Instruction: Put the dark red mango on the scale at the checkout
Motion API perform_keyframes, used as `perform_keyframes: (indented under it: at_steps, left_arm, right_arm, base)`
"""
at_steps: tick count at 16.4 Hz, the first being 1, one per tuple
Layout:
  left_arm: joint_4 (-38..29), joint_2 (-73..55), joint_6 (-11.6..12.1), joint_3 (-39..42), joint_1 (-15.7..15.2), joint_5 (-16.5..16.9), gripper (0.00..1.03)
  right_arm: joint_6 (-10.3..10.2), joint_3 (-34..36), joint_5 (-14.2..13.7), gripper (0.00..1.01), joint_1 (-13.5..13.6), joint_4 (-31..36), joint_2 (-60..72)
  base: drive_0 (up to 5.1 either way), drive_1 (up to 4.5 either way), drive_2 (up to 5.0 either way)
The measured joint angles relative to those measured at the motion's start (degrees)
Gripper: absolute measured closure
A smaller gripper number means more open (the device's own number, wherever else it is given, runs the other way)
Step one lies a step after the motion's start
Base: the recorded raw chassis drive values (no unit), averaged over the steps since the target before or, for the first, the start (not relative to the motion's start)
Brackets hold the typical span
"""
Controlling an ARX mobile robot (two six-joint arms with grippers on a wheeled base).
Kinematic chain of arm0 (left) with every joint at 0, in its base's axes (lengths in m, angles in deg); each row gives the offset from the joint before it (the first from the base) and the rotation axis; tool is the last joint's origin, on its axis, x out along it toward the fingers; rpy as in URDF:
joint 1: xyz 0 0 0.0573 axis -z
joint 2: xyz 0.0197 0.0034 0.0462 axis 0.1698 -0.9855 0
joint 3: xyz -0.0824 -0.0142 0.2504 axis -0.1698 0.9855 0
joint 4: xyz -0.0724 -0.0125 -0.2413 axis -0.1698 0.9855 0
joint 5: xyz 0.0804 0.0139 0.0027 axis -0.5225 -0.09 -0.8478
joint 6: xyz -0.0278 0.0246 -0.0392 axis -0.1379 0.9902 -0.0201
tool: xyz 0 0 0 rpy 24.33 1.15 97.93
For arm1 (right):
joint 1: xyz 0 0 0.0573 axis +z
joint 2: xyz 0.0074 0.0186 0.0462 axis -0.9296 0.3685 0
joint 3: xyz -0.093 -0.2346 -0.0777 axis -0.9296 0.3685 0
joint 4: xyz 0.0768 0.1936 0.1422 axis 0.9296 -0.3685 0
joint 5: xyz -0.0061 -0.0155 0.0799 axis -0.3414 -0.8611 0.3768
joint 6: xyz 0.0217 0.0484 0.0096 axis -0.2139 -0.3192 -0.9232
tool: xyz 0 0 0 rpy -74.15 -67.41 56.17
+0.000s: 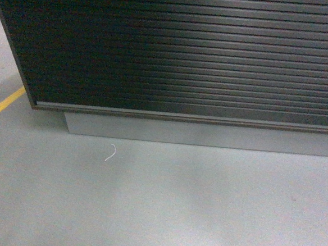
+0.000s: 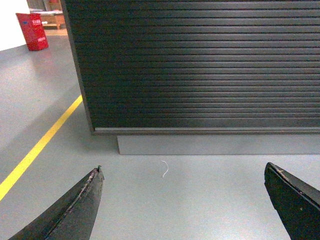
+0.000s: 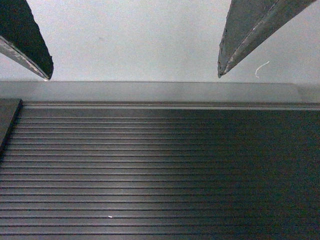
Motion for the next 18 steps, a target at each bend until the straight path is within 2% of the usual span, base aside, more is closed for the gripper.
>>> perform_keyframes:
  at_steps: [18]
  left_arm:
    - [0.2,0.02,0.0,0.0,0.0,0.0,0.05]
  right_arm:
    - [0.0,0.0,-0.02,0.03,0.0,-0.04,0.0]
  base:
    - [0.0,3.33,-3.3]
